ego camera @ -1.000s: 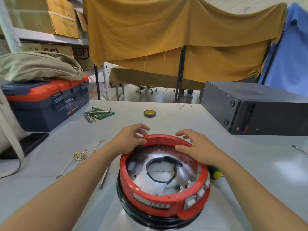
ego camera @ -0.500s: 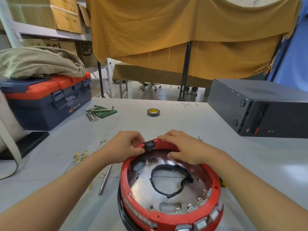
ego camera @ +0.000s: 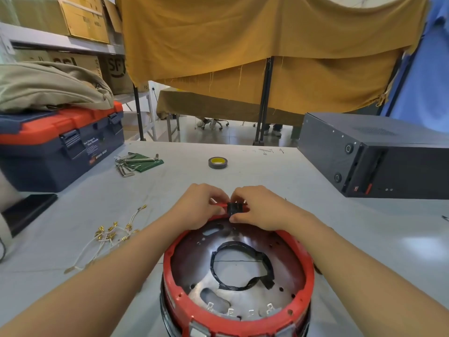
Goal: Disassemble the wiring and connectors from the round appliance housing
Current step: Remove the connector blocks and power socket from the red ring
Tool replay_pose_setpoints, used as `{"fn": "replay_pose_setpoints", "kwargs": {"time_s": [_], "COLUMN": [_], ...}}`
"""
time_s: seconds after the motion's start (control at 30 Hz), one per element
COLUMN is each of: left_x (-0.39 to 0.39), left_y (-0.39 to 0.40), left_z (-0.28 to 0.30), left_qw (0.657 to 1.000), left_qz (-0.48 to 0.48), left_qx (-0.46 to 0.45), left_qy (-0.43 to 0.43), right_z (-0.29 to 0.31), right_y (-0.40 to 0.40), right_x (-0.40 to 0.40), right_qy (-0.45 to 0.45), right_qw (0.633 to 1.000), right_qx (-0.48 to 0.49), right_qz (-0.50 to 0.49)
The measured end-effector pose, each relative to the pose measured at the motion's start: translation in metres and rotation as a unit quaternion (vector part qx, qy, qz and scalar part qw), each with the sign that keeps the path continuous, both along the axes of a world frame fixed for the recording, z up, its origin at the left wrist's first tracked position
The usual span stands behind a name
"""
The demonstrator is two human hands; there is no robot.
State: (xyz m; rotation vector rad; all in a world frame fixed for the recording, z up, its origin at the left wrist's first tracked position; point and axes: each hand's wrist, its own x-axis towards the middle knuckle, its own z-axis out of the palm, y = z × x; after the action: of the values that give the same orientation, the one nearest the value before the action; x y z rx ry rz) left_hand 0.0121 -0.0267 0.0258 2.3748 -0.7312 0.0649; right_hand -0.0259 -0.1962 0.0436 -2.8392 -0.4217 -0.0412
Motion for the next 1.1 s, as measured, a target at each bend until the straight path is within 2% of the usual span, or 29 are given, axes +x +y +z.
{"fn": "replay_pose_setpoints", "kwargs": {"time_s": [0.13, 0.23, 0.33, 0.47, 1.1], "left_x": [0.002, 0.002, 0.003, 0.005, 0.007], "left_y": [0.003, 0.004, 0.003, 0.006, 0.005], "left_z": [-0.005, -0.007, -0.009, -0.010, -0.010], "left_qw": [0.999, 0.999, 1.000, 0.998, 0.997], "left_qz": [0.005, -0.003, -0.010, -0.010, -0.007], "left_qx": [-0.048, -0.042, -0.030, -0.059, -0.074], "left_qy": [0.020, 0.008, -0.002, 0.026, 0.037], "right_z": [-0.009, -0.015, -0.018, -0.021, -0.019], "right_y": [-0.003, -0.008, -0.007, -0.006, -0.004], "right_x": [0.005, 0.005, 0.008, 0.009, 0.010], "right_qy": [0.010, 0.017, 0.007, -0.017, -0.011], "right_qw": [0.994, 0.987, 0.991, 0.995, 0.996], "right_qx": [0.108, 0.158, 0.130, 0.098, 0.086], "right_qz": [-0.012, -0.015, -0.010, 0.001, 0.005]}}
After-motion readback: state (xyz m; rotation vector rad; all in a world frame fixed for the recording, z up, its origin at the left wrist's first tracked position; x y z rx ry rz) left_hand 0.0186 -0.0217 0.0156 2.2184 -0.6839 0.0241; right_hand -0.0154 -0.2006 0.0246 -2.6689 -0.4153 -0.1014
